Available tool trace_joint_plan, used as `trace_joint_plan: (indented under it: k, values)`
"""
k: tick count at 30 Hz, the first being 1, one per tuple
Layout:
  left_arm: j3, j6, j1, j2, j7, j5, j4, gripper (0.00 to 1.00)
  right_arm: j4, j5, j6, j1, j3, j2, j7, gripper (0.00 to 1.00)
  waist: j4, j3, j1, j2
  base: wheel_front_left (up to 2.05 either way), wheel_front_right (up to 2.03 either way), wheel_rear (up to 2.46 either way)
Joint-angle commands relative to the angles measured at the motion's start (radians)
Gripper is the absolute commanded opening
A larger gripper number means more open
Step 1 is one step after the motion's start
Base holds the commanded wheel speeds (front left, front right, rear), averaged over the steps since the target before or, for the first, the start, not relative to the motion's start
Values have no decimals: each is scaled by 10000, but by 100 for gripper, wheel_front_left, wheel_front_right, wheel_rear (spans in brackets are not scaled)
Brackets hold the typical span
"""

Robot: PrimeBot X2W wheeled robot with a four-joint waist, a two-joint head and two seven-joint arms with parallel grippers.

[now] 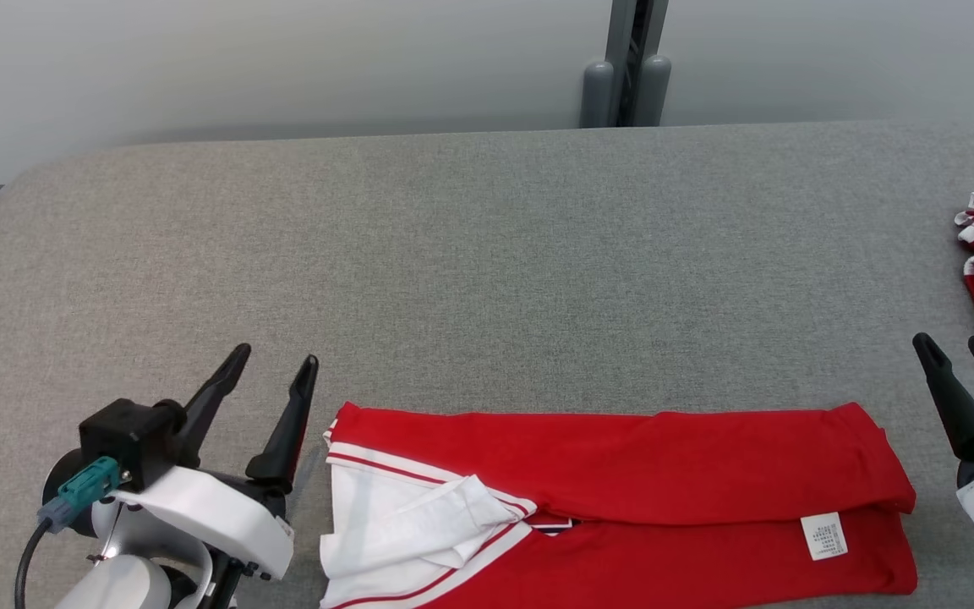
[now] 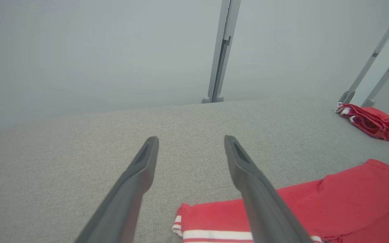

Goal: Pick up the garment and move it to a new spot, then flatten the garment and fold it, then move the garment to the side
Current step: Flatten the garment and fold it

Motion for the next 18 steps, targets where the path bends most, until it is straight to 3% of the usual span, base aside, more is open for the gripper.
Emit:
trace_joint_plan:
  k: [1,4,8,13,18]
  values:
    - [219,182,-26,-257,-528,42,206,100,-72,-327,-4,147,-136,199,-551,100,-28,-37,0,0,0,0,0]
    - [559,385,178,-742,-1450,-77,551,100,-79,-956,-4,322,-140,578,-1422,100,-43,-82,0,0,0,0,0]
    - [914,309,366,-1354,-2115,-277,1001,100,227,-1437,-4,547,-85,979,-2267,100,-64,-88,0,0,0,0,0]
    - [1234,-13,586,-1986,-2355,-138,1453,100,1213,-1335,-4,677,-6,1491,-2833,100,-67,-32,0,0,0,0,0]
    - [1089,-509,519,-2113,-2386,296,1802,100,2381,-1098,-4,479,113,1717,-3084,100,-26,167,0,0,0,0,0]
